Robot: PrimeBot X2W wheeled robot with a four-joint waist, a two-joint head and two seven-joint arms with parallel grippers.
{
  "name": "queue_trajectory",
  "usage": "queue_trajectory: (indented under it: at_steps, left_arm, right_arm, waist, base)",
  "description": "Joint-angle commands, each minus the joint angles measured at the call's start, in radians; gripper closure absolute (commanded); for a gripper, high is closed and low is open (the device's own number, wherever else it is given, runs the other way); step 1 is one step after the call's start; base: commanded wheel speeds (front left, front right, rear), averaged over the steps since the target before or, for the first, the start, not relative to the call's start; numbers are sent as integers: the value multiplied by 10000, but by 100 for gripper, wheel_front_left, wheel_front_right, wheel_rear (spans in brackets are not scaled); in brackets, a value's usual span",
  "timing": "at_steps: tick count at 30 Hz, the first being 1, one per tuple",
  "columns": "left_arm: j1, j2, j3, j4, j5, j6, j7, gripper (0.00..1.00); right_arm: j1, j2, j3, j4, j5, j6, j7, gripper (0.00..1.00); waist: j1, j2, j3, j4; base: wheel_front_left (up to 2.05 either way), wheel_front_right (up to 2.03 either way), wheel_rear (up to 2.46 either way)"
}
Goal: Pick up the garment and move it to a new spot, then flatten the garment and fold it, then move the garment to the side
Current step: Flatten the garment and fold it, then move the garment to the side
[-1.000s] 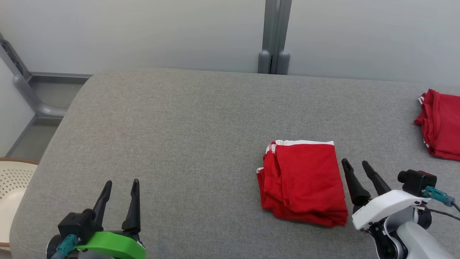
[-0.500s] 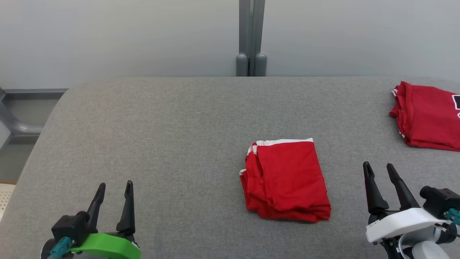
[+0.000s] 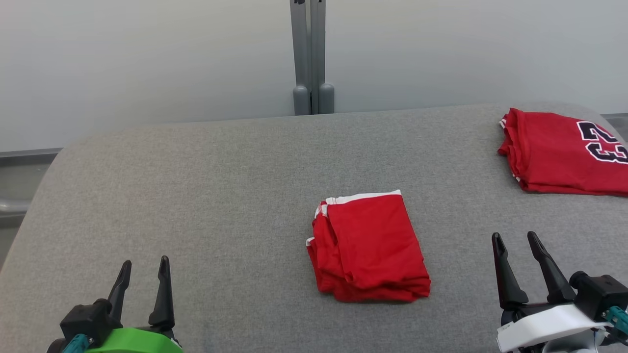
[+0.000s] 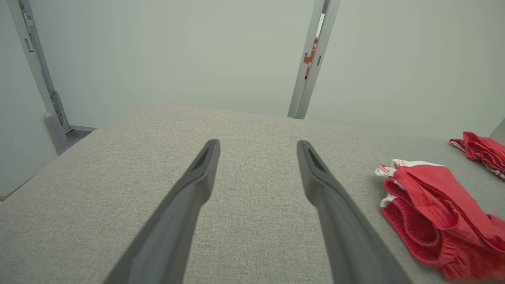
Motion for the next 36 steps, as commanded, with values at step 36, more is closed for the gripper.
queue_trajectory:
  at_steps: [36]
  left_arm:
    - [316,106,154,31,786,-39,-26,0]
  right_arm:
    - [405,102,14,329,-615,-7,-26,0]
  waist:
    - [1,0,-273,99]
  base:
    - [0,0,0]
